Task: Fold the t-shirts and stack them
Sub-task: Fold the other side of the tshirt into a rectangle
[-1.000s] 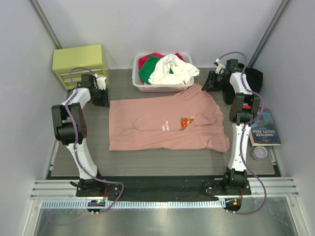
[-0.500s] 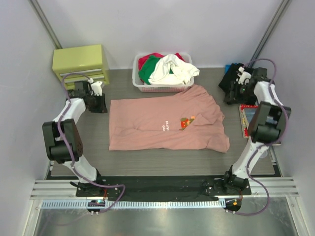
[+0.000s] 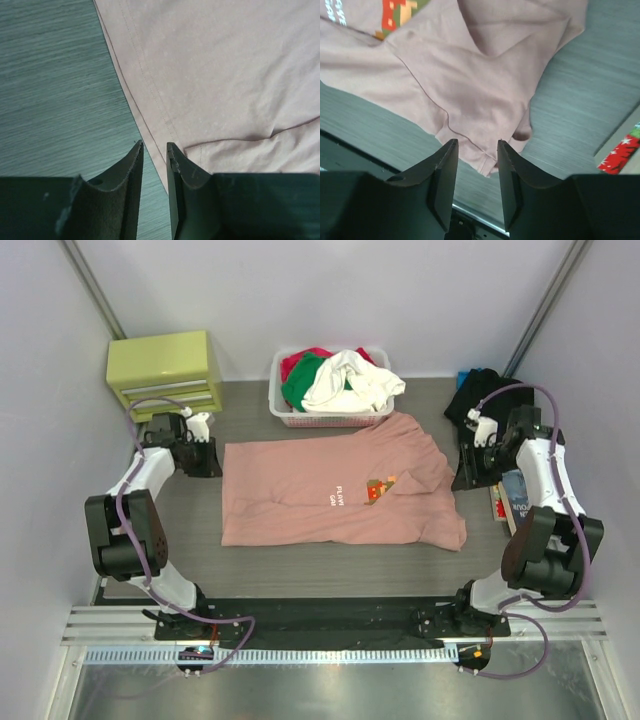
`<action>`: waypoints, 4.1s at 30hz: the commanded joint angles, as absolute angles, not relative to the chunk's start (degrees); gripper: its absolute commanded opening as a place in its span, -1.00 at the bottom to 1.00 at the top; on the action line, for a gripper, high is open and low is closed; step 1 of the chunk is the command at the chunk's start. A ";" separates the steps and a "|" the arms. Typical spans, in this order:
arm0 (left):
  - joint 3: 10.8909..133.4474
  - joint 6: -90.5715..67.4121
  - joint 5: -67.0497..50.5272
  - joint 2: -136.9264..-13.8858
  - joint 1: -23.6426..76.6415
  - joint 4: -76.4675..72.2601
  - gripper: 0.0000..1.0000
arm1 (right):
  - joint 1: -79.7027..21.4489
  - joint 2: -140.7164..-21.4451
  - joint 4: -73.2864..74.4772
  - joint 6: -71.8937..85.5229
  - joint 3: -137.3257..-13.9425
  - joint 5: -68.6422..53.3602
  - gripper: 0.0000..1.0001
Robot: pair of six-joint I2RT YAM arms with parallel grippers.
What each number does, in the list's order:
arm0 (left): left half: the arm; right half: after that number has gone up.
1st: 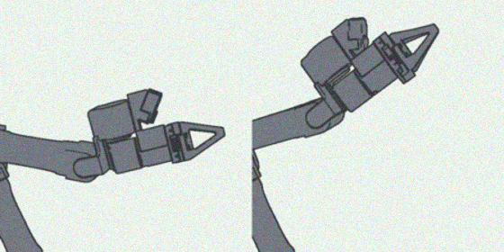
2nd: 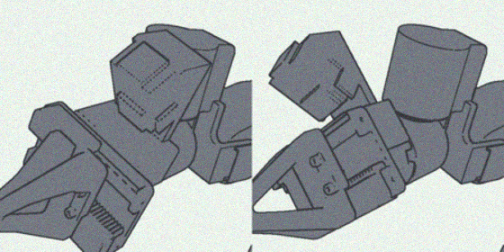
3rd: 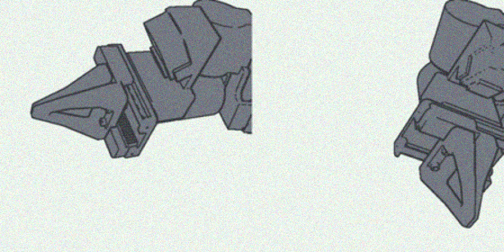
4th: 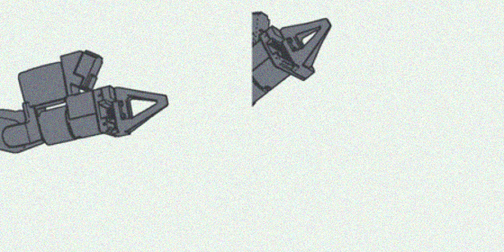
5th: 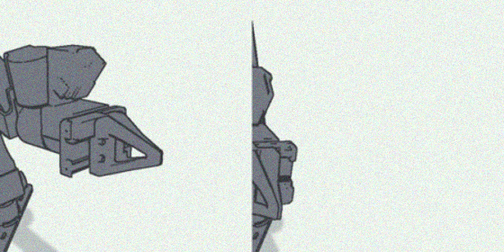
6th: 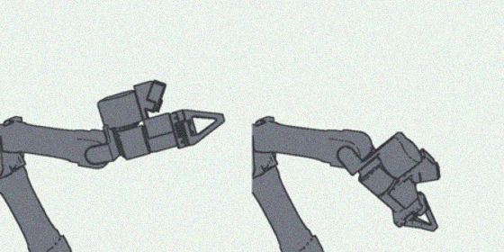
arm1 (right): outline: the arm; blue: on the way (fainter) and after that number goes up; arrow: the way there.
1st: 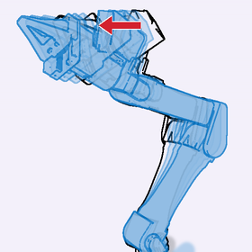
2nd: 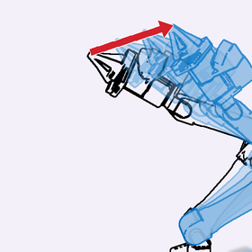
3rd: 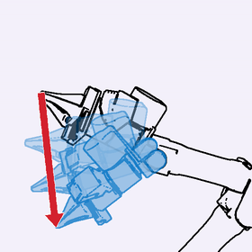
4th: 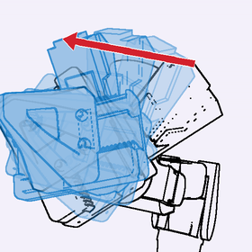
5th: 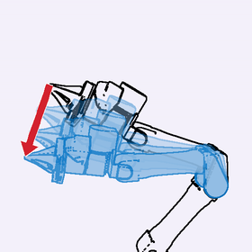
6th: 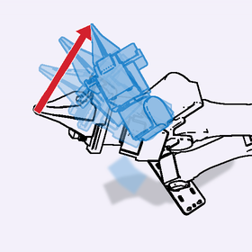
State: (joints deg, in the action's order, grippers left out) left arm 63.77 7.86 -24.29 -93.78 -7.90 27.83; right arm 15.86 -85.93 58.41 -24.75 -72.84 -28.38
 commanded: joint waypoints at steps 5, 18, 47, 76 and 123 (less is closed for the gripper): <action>62.23 8.44 -23.20 -91.49 -7.21 26.37 -0.39 | 14.59 -90.69 52.13 -21.89 -69.25 -29.44 -0.04; 62.32 9.14 -23.29 -91.76 -6.77 26.98 -0.38 | 9.15 -103.09 43.34 -14.95 -74.53 -28.48 -0.02; 61.17 11.51 -22.50 -92.37 -6.50 26.89 -0.38 | 6.68 -96.24 43.59 -16.08 -69.62 -25.93 0.06; 60.73 12.13 -21.80 -91.76 -6.50 27.51 -0.37 | 7.65 -105.82 38.15 -13.71 -70.93 -27.07 0.09; 61.34 10.90 -23.99 -94.92 -5.71 27.68 -0.35 | 4.31 -96.14 21.69 -4.58 -79.06 -17.40 0.18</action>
State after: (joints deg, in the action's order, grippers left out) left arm 58.67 10.94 -21.91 -94.26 -6.00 27.68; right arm 4.29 -95.81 20.23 -5.72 -71.61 -17.21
